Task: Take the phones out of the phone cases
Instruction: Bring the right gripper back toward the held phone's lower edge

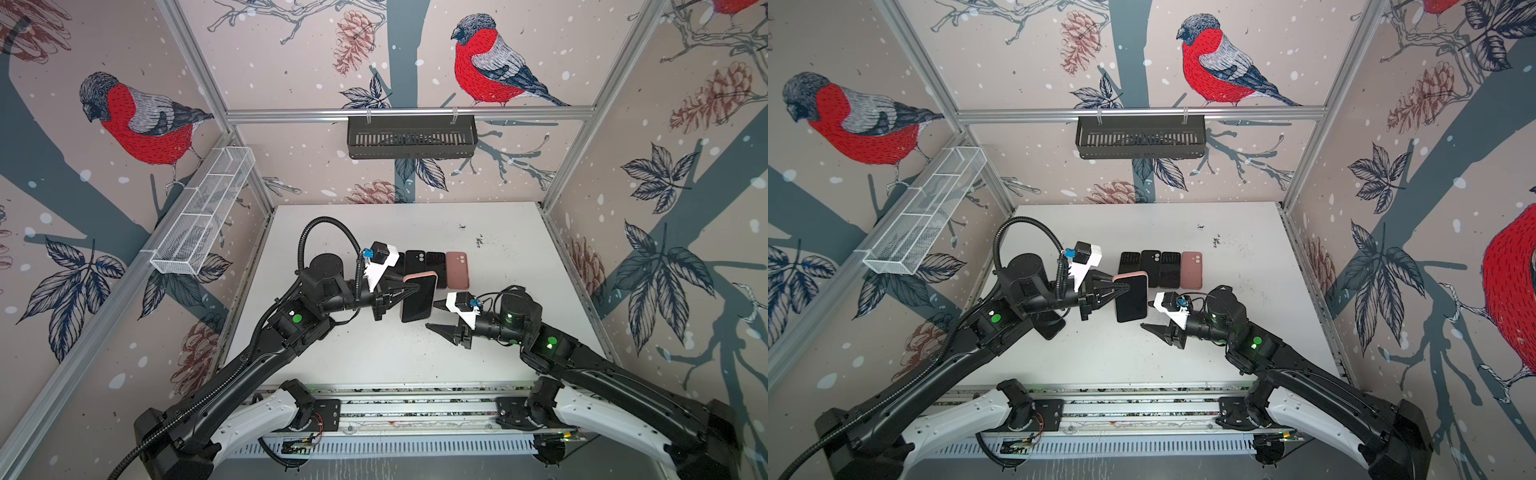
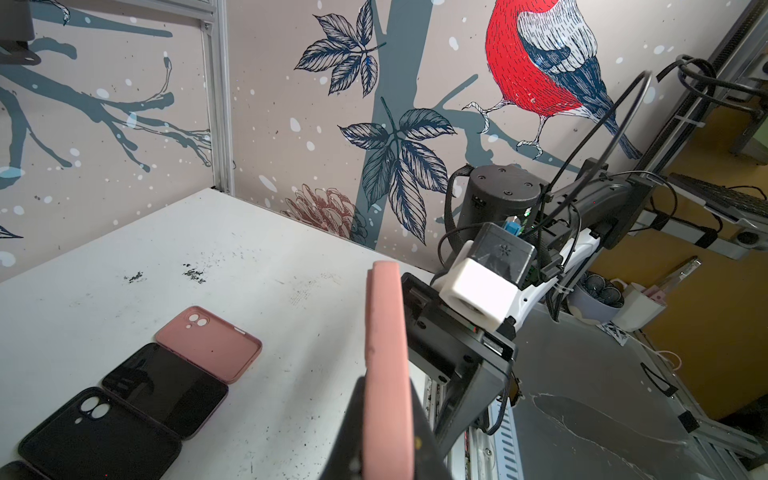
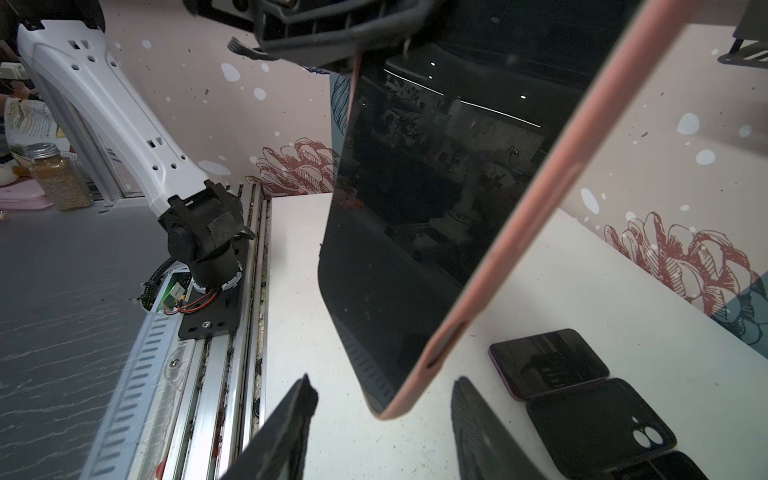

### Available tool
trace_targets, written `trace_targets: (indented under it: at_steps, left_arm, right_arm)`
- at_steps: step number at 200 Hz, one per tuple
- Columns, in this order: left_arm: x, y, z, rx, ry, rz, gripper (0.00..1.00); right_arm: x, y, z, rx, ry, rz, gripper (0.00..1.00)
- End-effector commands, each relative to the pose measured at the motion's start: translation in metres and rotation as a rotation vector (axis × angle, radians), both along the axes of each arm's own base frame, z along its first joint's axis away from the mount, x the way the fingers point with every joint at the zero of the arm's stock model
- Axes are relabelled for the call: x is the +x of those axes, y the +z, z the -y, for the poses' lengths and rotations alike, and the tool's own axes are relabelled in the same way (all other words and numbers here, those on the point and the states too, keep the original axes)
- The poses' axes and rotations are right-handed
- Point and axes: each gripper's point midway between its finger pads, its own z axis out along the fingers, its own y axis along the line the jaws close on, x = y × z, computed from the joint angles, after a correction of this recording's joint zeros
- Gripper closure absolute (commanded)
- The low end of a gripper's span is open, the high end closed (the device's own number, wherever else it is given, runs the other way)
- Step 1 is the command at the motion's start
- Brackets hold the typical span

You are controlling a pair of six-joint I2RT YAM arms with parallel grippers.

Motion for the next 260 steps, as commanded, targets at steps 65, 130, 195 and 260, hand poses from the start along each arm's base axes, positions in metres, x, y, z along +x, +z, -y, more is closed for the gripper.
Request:
trace_targets:
  at_steps: [65, 130, 195, 260]
  left_arm:
    - [-0.004, 0.016, 0.001, -0.056, -0.024, 0.049, 1.00]
    - [-0.008, 0.017, 0.000, -0.077, -0.040, 0.046, 1.00]
    - [-0.013, 0.027, -0.003, -0.129, -0.050, 0.052, 1.00]
    - [-0.017, 0.031, -0.002, -0.179, -0.076, 0.044, 1.00]
  right_arm:
    - [-0.006, 0.012, -0.002, 0.060, 0.051, 0.015, 0.55]
    - [-0.004, 0.016, 0.001, 0.099, 0.050, 0.014, 0.64]
    - [0.001, 0.008, 0.007, 0.123, 0.032, -0.016, 0.67]
    - [-0.001, 0.017, 0.014, 0.206, 0.038, -0.009, 0.71]
